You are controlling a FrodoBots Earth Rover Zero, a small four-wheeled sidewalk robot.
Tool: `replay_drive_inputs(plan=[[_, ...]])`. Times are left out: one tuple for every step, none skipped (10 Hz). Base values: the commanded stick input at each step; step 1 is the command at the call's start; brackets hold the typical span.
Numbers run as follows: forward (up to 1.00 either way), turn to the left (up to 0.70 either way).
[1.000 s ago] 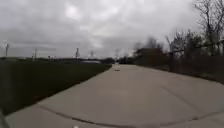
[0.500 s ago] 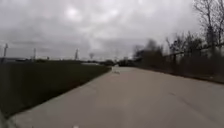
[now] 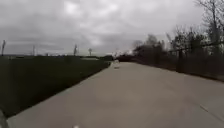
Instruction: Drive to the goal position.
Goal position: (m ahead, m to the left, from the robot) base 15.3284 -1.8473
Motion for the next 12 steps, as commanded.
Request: replay_drive_inputs(plan=[[1.0, 0.0], [1.0, 0.0], [1.0, -0.34], [1.0, -0.4], [1.0, -0.23], [1.0, -0.03], [1.0, 0.0], [1.0, 0.0], [1.0, 0.0], [1.0, 0.0], [1.0, 0.0], [1.0, 0.0]])
